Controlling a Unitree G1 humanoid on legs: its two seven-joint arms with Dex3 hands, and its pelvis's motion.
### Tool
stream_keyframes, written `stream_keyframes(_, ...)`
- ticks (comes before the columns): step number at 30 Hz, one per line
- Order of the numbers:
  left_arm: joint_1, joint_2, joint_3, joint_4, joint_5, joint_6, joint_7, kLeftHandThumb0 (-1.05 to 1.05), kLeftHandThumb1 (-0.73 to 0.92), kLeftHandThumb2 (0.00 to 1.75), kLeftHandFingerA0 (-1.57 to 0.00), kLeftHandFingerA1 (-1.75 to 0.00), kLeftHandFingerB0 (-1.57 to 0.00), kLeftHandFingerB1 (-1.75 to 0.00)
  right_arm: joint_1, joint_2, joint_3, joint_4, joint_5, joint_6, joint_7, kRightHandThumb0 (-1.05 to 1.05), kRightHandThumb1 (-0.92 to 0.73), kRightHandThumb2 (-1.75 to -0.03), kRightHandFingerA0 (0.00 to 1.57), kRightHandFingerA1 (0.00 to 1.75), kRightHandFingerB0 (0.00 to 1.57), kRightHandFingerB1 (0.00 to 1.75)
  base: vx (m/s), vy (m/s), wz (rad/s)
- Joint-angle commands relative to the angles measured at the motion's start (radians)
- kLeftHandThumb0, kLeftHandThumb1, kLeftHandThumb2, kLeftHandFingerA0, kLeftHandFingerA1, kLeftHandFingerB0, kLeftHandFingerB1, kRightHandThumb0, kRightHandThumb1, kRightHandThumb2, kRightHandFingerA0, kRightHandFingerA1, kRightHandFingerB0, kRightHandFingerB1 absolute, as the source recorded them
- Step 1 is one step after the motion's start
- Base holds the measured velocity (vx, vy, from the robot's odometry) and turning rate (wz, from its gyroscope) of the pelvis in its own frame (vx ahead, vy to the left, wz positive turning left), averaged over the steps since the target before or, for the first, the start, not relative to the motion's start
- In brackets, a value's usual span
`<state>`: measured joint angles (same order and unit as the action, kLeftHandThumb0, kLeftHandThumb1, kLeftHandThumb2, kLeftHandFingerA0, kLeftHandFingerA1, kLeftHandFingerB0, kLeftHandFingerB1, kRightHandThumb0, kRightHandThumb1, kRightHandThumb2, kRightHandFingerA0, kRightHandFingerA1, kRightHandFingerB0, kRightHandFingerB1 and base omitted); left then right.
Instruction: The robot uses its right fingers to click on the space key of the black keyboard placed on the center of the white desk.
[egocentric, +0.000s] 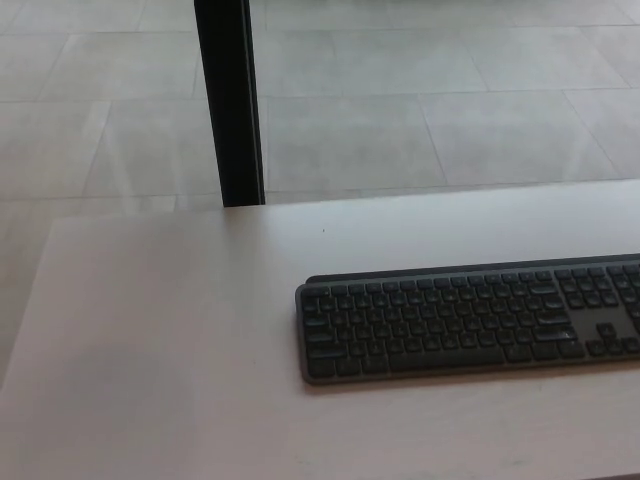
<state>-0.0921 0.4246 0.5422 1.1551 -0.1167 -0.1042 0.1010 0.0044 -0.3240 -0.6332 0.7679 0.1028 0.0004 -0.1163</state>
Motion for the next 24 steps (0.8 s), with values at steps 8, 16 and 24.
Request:
stream_keyframes(8, -0.053, 0.053, 0.132, 0.086, -0.116, -0.041, 0.072, -0.59, 0.42, 0.75, -0.96, -1.37, -0.70, -0.66, -0.028, -0.038, -0.182, -0.026, 0.139, 0.028, -0.116, -0.41, -0.32, -0.84, 1.42, 1.42, 0.53, 0.68, 0.00, 0.000, 0.00)
stream_keyframes(16, -0.052, 0.054, 0.117, 0.088, -0.121, -0.053, 0.074, -0.52, 0.52, 0.57, -0.92, -1.27, -0.72, -0.56, -0.106, -0.135, -0.248, 0.035, 0.184, 0.050, -0.216, -0.43, -0.35, -0.89, 1.43, 1.41, 0.47, 0.69, 0.00, 0.000, 0.00)
stream_keyframes(24, -0.048, 0.056, 0.113, 0.090, -0.133, -0.059, 0.073, -0.53, 0.52, 0.57, -0.89, -1.30, -0.68, -0.54, -0.228, -0.190, -0.262, -0.027, 0.224, 0.061, -0.228, -0.44, -0.54, -0.58, 0.96, 0.77, 0.52, 0.53, 0.00, 0.000, 0.00)
